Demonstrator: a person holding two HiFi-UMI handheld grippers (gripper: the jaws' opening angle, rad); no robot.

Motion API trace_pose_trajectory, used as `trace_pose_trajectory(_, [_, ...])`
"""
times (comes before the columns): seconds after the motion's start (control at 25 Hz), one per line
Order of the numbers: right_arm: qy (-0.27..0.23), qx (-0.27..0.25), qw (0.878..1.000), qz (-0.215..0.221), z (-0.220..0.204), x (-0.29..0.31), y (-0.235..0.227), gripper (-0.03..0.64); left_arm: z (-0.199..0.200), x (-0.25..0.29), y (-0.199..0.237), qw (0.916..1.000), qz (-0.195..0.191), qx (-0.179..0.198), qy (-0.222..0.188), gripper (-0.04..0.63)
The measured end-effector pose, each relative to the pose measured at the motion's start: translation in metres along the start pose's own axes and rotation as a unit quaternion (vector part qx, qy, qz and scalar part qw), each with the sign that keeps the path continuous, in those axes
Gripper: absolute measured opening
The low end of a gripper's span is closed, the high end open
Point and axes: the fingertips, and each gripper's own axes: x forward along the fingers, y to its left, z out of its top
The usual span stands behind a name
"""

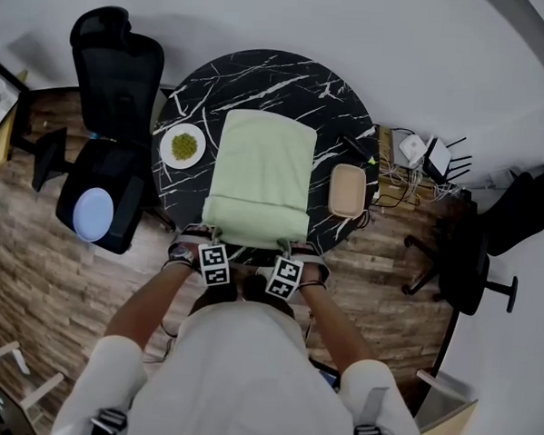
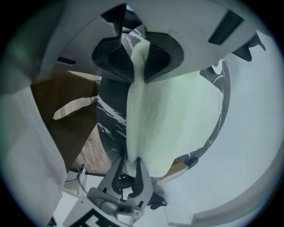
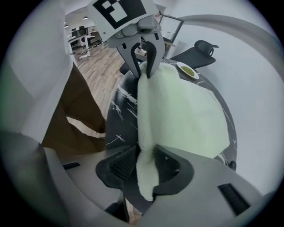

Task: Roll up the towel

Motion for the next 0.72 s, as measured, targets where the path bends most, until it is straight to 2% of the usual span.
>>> trace_pose_trajectory(0.04, [-0.002,0.000,1.000,-0.011,0.000,-0.001,-0.003,0.076,-0.002,0.000,0.001,1.0000,0.004,0.001,0.002,0.064])
trace_pose_trajectory(0.12, [-0.004,0.003,1.000,-0.022,-0.003,-0.002,-0.009,0.023,-0.005,-0.001,0.003,0.9999,0.009,-0.005,-0.001,0.035])
trace_pose_trajectory(0.32, [-0.006,0.004,1.000,-0.008,-0.003,-0.005,-0.008,0.010,-0.006,-0.009,0.006,0.9997,0.019,-0.014,-0.009,0.020])
trace_pose_trajectory(0.44, [-0.010,0.005,1.000,0.022,-0.004,-0.016,0.000,0.009,-0.004,-0.021,0.002,0.9997,0.012,-0.013,-0.018,0.018])
trace_pose_trajectory(0.56, [-0.015,0.007,0.998,0.066,-0.002,-0.034,0.020,0.009,-0.003,-0.039,-0.017,0.9994,-0.019,-0.008,-0.030,0.018])
trace_pose_trajectory(0.72, [-0.020,0.012,0.989,0.143,0.002,-0.062,0.067,0.008,-0.007,-0.064,-0.063,0.9948,-0.097,0.006,-0.029,0.018])
